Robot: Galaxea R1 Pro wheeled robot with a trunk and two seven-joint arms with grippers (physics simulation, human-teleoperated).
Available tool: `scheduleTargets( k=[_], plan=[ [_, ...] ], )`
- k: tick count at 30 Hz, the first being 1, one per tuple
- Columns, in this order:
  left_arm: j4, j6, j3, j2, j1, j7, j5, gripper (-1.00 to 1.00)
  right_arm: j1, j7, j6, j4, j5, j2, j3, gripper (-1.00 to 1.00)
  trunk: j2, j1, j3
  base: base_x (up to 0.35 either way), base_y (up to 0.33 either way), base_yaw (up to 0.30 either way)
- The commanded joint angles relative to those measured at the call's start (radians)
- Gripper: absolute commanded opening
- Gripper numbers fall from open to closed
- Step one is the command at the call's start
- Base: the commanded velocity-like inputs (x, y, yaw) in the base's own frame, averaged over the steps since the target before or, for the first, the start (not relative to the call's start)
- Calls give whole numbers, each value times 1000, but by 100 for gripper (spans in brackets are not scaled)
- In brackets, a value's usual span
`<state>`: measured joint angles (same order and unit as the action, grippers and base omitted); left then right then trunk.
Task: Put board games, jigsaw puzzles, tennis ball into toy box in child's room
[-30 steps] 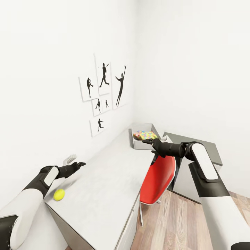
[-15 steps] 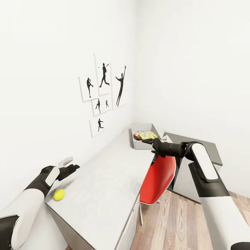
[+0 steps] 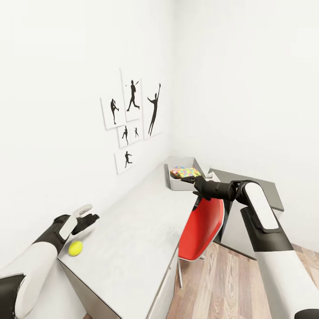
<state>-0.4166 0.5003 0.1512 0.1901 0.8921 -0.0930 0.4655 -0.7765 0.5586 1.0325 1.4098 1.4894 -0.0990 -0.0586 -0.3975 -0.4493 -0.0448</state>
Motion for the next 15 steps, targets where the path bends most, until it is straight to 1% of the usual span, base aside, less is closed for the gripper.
scheduleTargets(
  k=[1,12,14,15],
  plan=[
    [1,5,2,1,1,-9,11,100,-1,10,0,0,10,-1,-1,100,-2,-1,-3,0,0,0],
    [10,4,0,1,1,-13,6,100,-1,11,0,0,12,-1,-1,100,-2,-1,-19,0,0,0],
    [10,-8,0,1,1,-16,5,100,-2,11,0,0,12,-1,-2,100,-2,-1,-23,0,0,0],
    [10,-28,0,1,1,-28,4,100,-2,11,0,0,12,-1,-2,100,-2,-1,-24,0,0,0]
  ],
)
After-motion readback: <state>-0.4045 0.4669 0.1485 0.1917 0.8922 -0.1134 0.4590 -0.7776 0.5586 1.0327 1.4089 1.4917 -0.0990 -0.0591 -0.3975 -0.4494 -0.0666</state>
